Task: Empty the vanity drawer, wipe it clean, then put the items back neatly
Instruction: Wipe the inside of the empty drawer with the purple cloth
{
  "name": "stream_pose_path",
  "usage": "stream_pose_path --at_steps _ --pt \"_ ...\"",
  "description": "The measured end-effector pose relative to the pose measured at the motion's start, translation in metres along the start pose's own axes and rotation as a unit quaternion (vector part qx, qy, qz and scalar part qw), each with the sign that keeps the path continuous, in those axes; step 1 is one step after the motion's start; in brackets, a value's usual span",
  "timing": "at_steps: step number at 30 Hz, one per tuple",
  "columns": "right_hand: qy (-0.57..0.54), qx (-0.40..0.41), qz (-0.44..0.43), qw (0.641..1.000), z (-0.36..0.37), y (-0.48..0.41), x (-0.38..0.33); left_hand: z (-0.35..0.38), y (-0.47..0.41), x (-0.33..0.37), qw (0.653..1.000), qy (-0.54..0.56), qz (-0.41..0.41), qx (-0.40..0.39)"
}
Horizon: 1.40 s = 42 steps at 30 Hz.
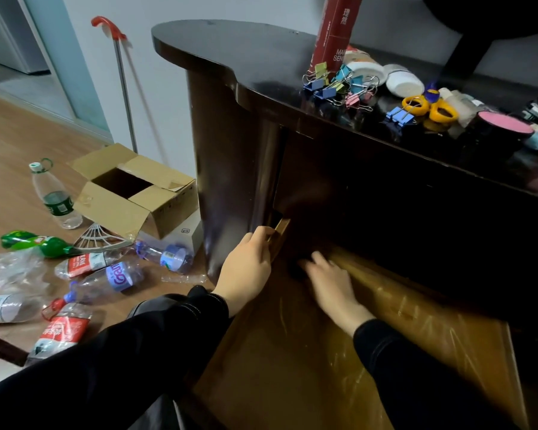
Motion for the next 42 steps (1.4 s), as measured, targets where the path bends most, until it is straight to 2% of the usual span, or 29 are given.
stream_pose_path --at_steps 4,7,10,13,17,19,22,25,27,31,33,36,39,40,42 --pt "0.001 0.016 0.092 0.996 -0.021 -0.032 0.027 -0.001 0.001 0.001 1.0 -0.001 -0.004 -0.006" --pt "-0.008 0.014 0.058 0.998 -0.018 -0.023 0.0 -0.001 0.001 0.001 1.0 -0.001 0.001 -0.002" --pt "-0.01 -0.004 -0.011 1.0 0.0 0.02 -0.023 0.0 0.0 0.0 1.0 0.006 0.004 0.0" --pt "0.01 0.013 -0.042 0.999 -0.001 0.019 -0.01 0.0 -0.001 -0.001 1.0 0.005 0.005 0.001" --pt "0.02 0.018 0.082 0.996 -0.019 -0.025 0.025 0.001 0.0 0.0 1.0 0.003 -0.001 -0.005" --pt "0.03 0.019 0.09 0.995 -0.026 -0.033 0.019 0.0 0.0 0.001 1.0 0.003 -0.002 -0.007" --pt "0.009 0.001 0.064 0.998 -0.017 -0.011 -0.002 -0.001 -0.001 -0.001 1.0 0.003 0.001 0.002" --pt "-0.023 -0.023 -0.025 0.999 0.001 0.036 -0.026 0.002 -0.002 -0.003 1.0 0.007 0.001 0.001" --pt "-0.04 -0.024 -0.038 0.998 0.001 0.038 -0.018 0.002 -0.001 -0.004 1.0 0.009 0.001 0.001" --pt "-0.019 -0.014 0.072 0.997 -0.02 0.001 0.009 0.002 0.001 -0.003 1.0 0.009 -0.008 -0.009" --pt "0.002 -0.022 0.084 0.996 -0.024 -0.004 0.001 0.0 0.001 -0.001 1.0 0.007 -0.005 -0.004" --pt "0.0 -0.065 0.043 0.997 -0.013 0.018 -0.028 0.0 0.0 -0.001 1.0 0.008 0.0 0.001" --pt "0.001 -0.077 -0.064 0.995 -0.002 0.053 -0.053 0.001 -0.001 -0.002 1.0 0.012 0.0 0.001" --pt "0.001 -0.071 -0.074 0.995 -0.001 0.054 -0.05 0.002 -0.001 -0.002 1.0 0.013 -0.002 0.001" --pt "0.014 -0.058 -0.034 0.998 -0.006 0.037 -0.031 0.001 0.0 -0.002 1.0 0.011 -0.002 -0.002"
Point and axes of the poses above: each hand's wrist, its own y-axis away from the middle knuckle, its own z-axis out of the palm, x = y × z, the point moved 10 cm from there along -y, towards the middle knuckle, and after that the axes turned 9 degrees about x, right-handed, at the moved point
